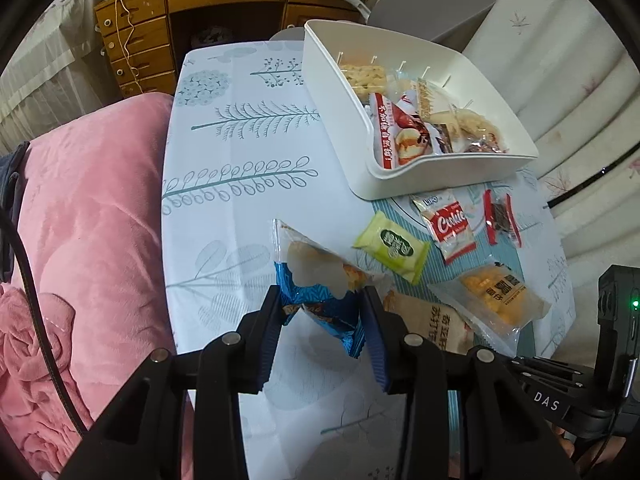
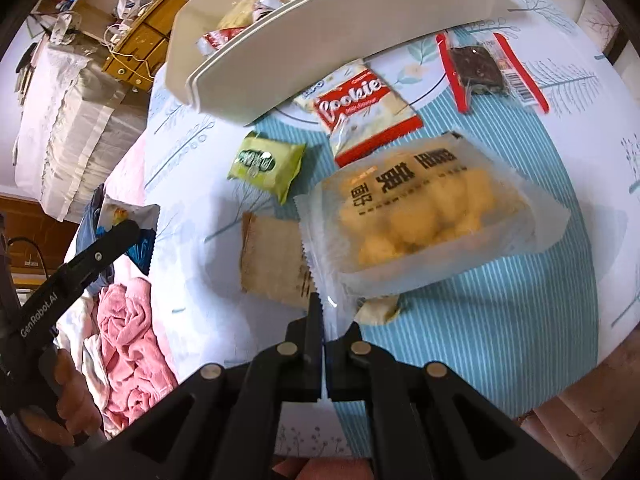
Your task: Organize snacks
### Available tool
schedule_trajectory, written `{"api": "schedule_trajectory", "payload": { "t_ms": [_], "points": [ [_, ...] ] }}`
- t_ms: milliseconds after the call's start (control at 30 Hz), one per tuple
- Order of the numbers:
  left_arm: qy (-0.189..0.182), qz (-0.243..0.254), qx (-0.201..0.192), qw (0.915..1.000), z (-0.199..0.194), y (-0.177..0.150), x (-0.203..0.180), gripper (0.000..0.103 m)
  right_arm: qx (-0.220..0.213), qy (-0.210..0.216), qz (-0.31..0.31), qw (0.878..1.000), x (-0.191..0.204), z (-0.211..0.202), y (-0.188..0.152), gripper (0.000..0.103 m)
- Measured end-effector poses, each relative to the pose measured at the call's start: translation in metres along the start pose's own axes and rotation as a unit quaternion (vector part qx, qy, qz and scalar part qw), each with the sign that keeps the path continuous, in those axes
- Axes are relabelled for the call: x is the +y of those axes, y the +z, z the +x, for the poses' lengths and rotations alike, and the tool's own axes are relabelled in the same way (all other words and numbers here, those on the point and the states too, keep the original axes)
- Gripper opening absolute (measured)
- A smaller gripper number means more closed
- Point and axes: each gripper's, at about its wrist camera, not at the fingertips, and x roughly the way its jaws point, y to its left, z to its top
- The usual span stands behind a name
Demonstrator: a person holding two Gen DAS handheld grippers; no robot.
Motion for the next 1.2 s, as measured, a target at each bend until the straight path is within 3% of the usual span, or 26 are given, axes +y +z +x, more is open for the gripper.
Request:
{"api": "schedule_trajectory", "payload": {
  "t_ms": [400, 667, 967, 1000, 1067, 1100, 1133, 1200],
  "points": [
    [-0.025, 0.019, -0.048, 0.9983, -0.05, -0.017, -0.016, 0.037, -0.088, 0.019, -0.025, 0.996, 0.009, -0.058, -0.024, 0.0],
    [-0.029, 0.033, -0.08, 0.9958, -0.073, -0.007, -0.038, 0.037, -0.147, 0.023, -0.092, 0.985, 0.026, -0.101, -0.019, 0.0],
    [-0.023, 0.015, -0.084, 0.9961, -0.077, -0.001, -0.045, 0.037, -0.091, 0.005, -0.109, 0.99, 0.015, -0.088, -0.007, 0.001],
    [-0.021, 0.015, -0.083, 0.9962, -0.076, -0.001, -0.045, 0.037, -0.087, 0.004, -0.109, 0.99, 0.014, -0.084, -0.006, 0.005],
    [-0.019, 0.014, -0.082, 0.9963, -0.077, -0.001, -0.046, 0.037, -0.072, -0.001, -0.11, 0.991, 0.012, -0.075, -0.003, 0.024],
    [-0.018, 0.012, -0.082, 0.9964, -0.077, -0.002, -0.045, 0.037, -0.067, -0.004, -0.112, 0.991, 0.011, -0.071, -0.001, 0.042],
    [-0.018, 0.011, -0.082, 0.9964, -0.077, -0.002, -0.044, 0.037, -0.065, -0.008, -0.114, 0.991, 0.01, -0.068, 0.0, 0.049],
    [-0.015, 0.007, -0.078, 0.9968, -0.075, -0.002, -0.042, 0.037, -0.06, -0.017, -0.125, 0.99, 0.011, -0.06, 0.003, 0.051]
  ]
}}
